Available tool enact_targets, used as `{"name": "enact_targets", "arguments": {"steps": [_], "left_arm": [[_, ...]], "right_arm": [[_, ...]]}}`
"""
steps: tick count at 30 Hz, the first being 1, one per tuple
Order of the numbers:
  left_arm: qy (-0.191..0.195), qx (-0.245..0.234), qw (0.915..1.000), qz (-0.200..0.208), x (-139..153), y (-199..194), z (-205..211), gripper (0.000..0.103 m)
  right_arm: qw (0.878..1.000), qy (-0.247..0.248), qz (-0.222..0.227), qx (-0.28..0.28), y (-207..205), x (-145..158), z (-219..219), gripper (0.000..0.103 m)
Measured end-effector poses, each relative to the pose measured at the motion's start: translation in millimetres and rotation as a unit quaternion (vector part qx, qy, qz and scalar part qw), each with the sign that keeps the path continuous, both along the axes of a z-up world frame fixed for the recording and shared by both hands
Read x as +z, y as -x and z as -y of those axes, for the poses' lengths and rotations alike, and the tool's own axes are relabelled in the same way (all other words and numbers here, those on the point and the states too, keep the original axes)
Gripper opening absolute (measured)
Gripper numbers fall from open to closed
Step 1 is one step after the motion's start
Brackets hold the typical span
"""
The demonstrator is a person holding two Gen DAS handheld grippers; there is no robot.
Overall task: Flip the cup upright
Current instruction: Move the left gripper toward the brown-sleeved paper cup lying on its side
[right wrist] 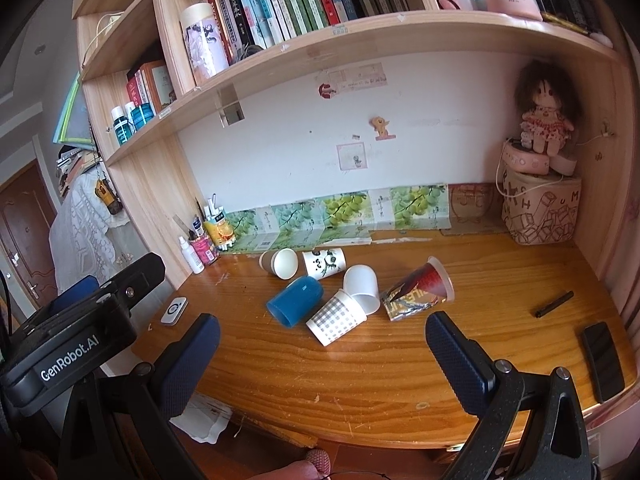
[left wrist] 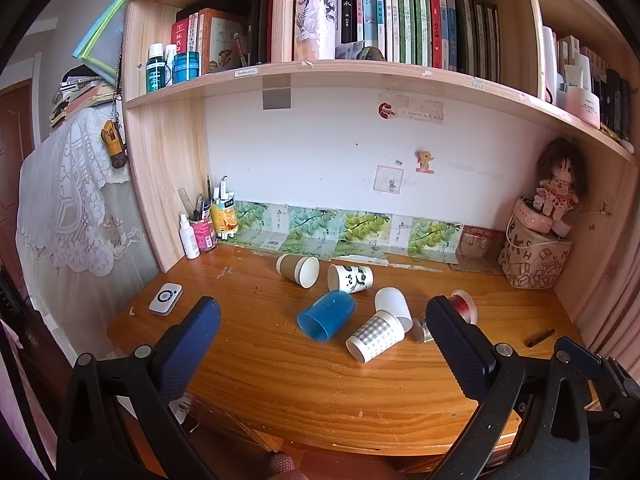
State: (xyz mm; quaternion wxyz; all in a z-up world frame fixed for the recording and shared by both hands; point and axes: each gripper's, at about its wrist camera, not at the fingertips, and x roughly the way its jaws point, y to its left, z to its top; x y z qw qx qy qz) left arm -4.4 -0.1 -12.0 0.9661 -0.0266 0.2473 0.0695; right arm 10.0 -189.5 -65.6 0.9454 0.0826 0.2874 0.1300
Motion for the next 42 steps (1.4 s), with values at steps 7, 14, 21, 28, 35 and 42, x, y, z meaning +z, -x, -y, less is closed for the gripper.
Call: {"name": "enact_targets", "arguments": {"steps": [7,14,21,28,35,42], "left_arm": [[0.001,-0.007,0.9999,-0.014,-4,-2,-4,0.103],[0.017,-0.009,0.9995,-0.027,-10,-9,-16,0.102],[0.023,-0.005,0.9989,-0.04,-14,-24,-40,0.102],[0.025,-0.024,0.998,-0.053,-17,-47,-69,0.102],[0.027,-0.04,0.9971,-0.059,-15,-79,-108,0.102],[0.032,-0.068,0.9958,-0.053,-13,-109,-139,0.102]], "right_arm": [[1.0,-0.005,-0.016,0.001,0,-5,-6,0.103],[1.0,0.002,-0.025,-0.002,-4,-6,-16,0.103],[0.999,0.008,-0.039,0.003,-19,-9,-37,0.103],[0.998,0.001,-0.064,0.001,-44,-15,-69,0.103],[0.998,-0.005,-0.066,-0.011,-68,-14,-108,0.103],[0.997,-0.011,-0.073,-0.025,-102,-13,-140,0.103]]}}
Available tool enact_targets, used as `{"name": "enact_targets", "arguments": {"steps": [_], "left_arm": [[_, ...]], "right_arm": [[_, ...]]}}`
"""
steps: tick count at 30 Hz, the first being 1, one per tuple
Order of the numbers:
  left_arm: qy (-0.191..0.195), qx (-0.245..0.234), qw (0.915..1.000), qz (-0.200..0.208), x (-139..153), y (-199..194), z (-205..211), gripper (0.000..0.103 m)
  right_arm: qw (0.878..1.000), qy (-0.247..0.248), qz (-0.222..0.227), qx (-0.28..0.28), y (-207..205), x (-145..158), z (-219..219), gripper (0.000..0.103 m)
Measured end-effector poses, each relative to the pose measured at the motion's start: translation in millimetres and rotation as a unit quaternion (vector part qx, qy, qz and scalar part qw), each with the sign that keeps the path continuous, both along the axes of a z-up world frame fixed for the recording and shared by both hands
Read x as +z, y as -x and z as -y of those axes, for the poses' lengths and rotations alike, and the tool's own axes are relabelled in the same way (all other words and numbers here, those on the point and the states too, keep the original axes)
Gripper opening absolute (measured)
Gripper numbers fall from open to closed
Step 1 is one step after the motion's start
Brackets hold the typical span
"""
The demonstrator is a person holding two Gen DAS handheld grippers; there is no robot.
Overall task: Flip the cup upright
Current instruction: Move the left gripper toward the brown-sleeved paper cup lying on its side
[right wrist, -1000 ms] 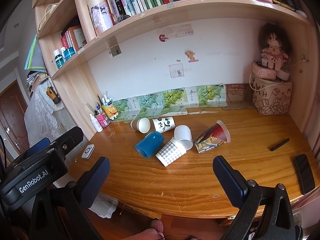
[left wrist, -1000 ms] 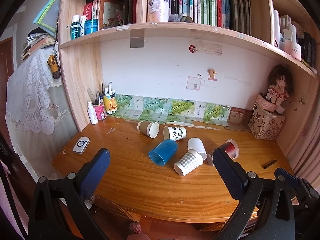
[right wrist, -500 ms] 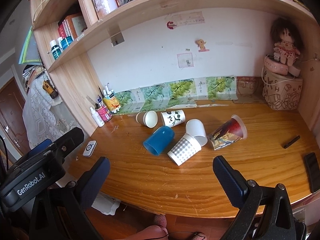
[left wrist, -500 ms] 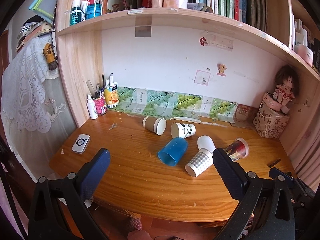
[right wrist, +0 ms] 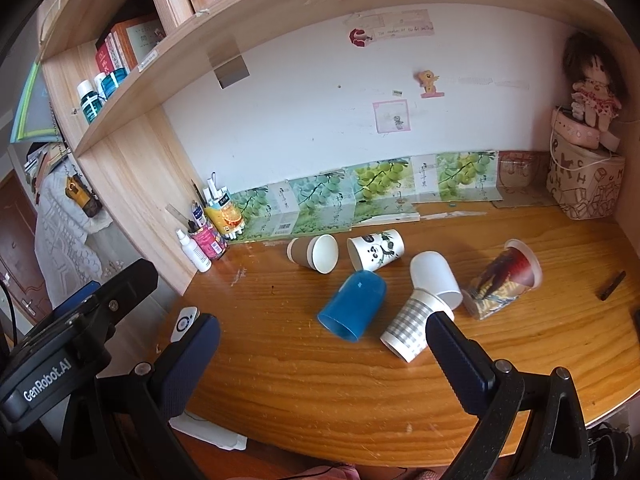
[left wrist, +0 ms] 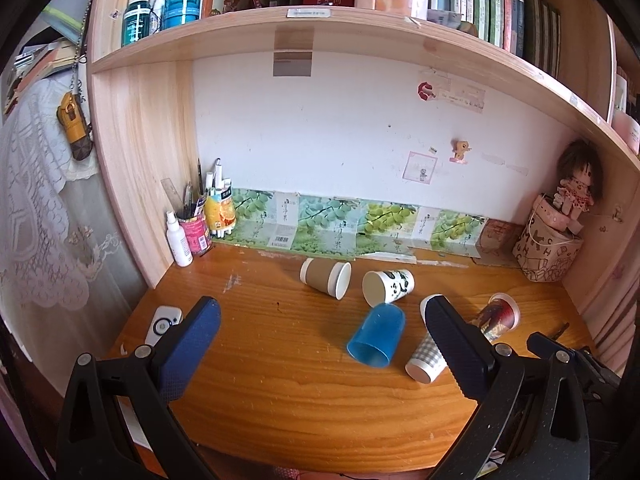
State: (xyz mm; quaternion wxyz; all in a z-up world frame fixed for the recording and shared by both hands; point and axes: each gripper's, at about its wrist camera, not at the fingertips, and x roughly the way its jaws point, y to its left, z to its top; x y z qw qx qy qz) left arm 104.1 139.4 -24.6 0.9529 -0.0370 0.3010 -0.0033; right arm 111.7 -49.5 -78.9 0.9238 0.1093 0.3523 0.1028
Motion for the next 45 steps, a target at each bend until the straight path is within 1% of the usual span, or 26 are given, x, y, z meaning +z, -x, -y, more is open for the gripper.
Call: {"name": "enact_targets", "arguments": {"steps": [4,10,13,17,22,24,27,30,36,38,42,44,45], "left_arm": [[-0.002,-0.016,0.9999,-0.003,-1,-18,-18,0.102],[0.002,-0.05,0.9984,-0.027,-8,-50,-39,0.102],[-0.004,-0.072,0.9966,-0.04,-13,-66,-47,0.102],[-0.019,-0.116,0.9912,-0.06,-19,-85,-54,0.102],[-0.055,-0.164,0.9827,-0.065,-22,-104,-57,0.102],[-0.072,-0.184,0.978,-0.067,-24,-112,-57,0.102],[-0.097,-0.214,0.9695,-0.07,-26,-124,-55,0.102],[-0.124,-0.246,0.9589,-0.068,-30,-135,-49,0.102],[-0.178,-0.301,0.9344,-0.067,-44,-154,-32,0.102],[-0.195,-0.317,0.925,-0.076,-52,-161,-24,0.102],[-0.239,-0.347,0.9029,-0.084,-72,-173,-6,0.102],[-0.263,-0.357,0.8914,-0.091,-86,-180,2,0.102],[-0.273,-0.359,0.8874,-0.093,-92,-182,5,0.102]], "right_arm": [[1.0,-0.01,-0.015,-0.01,-20,-5,-15,0.103],[0.997,-0.034,-0.052,-0.039,-47,-18,-27,0.103],[0.995,-0.052,-0.072,-0.056,-57,-25,-27,0.103],[0.988,-0.08,-0.103,-0.079,-70,-37,-28,0.103],[0.977,-0.12,-0.14,-0.104,-83,-53,-32,0.103],[0.972,-0.138,-0.151,-0.113,-88,-58,-32,0.103],[0.963,-0.171,-0.164,-0.127,-96,-64,-32,0.103],[0.954,-0.204,-0.173,-0.137,-105,-67,-28,0.103],[0.934,-0.266,-0.192,-0.144,-129,-76,-16,0.103],[0.924,-0.291,-0.2,-0.146,-138,-84,-11,0.103],[0.903,-0.339,-0.218,-0.147,-159,-102,2,0.103],[0.898,-0.35,-0.225,-0.142,-169,-110,6,0.103],[0.897,-0.352,-0.228,-0.14,-175,-114,8,0.103]]}}
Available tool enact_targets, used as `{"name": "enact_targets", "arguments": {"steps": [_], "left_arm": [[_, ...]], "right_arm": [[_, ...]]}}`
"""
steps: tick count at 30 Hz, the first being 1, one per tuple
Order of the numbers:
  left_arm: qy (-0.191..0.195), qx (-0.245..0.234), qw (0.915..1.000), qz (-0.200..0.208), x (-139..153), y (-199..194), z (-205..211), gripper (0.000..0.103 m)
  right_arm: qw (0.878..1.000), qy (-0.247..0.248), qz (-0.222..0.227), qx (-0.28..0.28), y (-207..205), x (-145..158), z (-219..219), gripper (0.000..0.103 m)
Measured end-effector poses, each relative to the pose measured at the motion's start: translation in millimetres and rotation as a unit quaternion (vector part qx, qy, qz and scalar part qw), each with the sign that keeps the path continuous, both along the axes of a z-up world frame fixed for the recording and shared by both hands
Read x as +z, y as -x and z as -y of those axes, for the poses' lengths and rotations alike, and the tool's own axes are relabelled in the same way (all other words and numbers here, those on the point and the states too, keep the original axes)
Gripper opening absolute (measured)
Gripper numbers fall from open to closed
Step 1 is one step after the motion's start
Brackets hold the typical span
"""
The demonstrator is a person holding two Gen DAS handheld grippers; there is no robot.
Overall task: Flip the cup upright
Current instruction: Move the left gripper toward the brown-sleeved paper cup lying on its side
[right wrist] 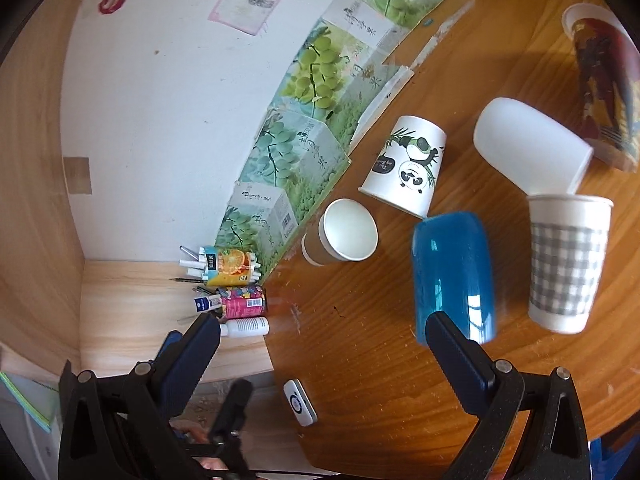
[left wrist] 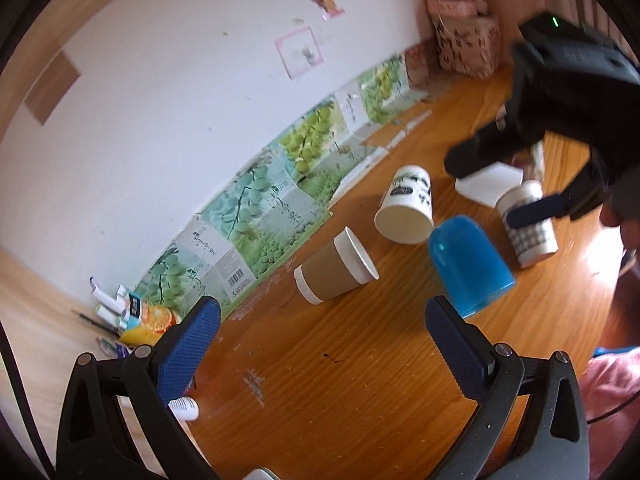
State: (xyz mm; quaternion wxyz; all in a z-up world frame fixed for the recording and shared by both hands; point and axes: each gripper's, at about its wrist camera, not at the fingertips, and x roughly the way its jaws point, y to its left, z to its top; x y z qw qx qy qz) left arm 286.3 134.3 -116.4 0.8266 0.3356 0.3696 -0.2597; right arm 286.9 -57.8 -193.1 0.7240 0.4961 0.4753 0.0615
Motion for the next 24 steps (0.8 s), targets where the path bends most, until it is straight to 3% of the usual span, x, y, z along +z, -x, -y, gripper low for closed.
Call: {"name": "enact_targets", "arguments": {"steps": [6,11,24], "left_arm": [[-0.067,-0.017,0.9975,-0.013,-38,-26,16,0.102],[-0.101,-0.032,0.994,-0.025,-60,-44,28,0.102],[-0.119,-0.044,0.9912,-0.04,-102,-73,49,0.102]], "right_arm": [[1.0,-0.023,-0.01,0.009,-32,-21,5,0.103],[0.998,-0.049,-0.023,0.021,-50,-42,5,0.103],[0.996,-0.087,-0.017,0.016,-65,-63,9,0.103]]}}
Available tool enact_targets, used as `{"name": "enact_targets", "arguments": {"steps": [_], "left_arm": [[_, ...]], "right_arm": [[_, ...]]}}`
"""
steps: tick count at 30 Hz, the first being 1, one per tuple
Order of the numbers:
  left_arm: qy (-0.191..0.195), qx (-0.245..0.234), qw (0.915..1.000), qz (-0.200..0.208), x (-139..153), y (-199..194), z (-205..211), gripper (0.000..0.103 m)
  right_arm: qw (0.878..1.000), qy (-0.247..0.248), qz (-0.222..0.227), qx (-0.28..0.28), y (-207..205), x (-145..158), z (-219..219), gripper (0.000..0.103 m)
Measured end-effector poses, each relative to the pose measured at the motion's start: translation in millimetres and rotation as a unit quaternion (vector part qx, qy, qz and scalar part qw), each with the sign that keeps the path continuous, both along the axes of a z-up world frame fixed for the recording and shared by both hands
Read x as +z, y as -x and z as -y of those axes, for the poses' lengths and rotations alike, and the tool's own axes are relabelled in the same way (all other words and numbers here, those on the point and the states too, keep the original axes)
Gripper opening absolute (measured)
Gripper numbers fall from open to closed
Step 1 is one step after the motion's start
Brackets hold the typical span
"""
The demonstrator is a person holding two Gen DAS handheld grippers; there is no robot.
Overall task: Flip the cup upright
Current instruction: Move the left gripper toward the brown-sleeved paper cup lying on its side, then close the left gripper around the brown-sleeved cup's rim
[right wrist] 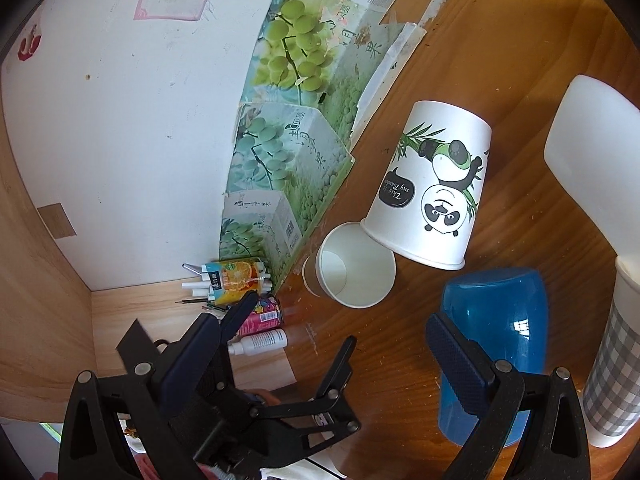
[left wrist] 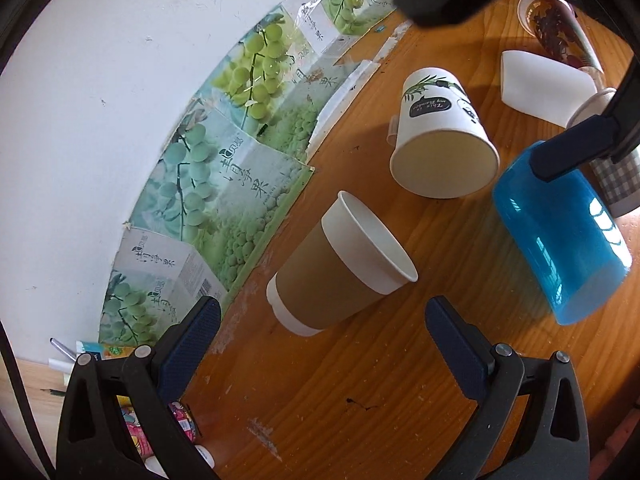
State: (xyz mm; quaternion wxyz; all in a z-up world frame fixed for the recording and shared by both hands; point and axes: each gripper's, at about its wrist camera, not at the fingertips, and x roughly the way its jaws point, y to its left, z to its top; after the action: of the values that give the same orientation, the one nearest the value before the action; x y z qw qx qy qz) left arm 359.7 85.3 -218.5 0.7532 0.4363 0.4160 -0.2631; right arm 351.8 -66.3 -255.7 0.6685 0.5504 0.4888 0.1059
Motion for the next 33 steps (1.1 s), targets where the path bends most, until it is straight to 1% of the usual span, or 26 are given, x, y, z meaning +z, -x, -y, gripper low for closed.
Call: {"name": "enact_targets", "arguments": {"steps": [4,10,17,19,21,26,30,31,32,33], "left_arm": [[0.002,-0.001,1.0,0.0,-9,-5,4,0.102],[0.014,0.015,0.9995,-0.024,-22,-17,10,0.102],[0.017,0.037,0.9984,-0.039,-38,-24,10,0.102],[0.017,0.042,0.9981,-0.041,-41,-25,9,0.101],[0.015,0.048,0.9977,-0.046,-43,-28,9,0.097],[0.016,0.055,0.9971,-0.051,-46,-32,5,0.095],[0.018,0.058,0.9969,-0.05,-46,-33,5,0.087],[0.019,0.058,0.9969,-0.05,-46,-33,4,0.086],[0.019,0.059,0.9969,-0.049,-46,-33,5,0.081],[0.019,0.06,0.9969,-0.048,-46,-33,5,0.069]], "right_arm": [[1.0,-0.004,0.004,-0.007,1,2,4,0.103],[1.0,-0.001,-0.001,-0.018,3,7,8,0.103],[1.0,0.024,0.004,-0.019,1,12,11,0.103],[0.999,0.029,0.005,-0.017,1,12,11,0.103],[0.999,0.032,0.005,-0.015,0,12,11,0.103],[0.999,0.036,0.003,-0.015,0,11,13,0.103],[0.999,0.036,0.002,-0.016,0,11,14,0.103],[0.999,0.036,0.003,-0.016,0,11,14,0.103],[0.999,0.036,0.005,-0.016,0,11,14,0.103],[0.999,0.037,0.006,-0.016,0,12,15,0.103]]}}
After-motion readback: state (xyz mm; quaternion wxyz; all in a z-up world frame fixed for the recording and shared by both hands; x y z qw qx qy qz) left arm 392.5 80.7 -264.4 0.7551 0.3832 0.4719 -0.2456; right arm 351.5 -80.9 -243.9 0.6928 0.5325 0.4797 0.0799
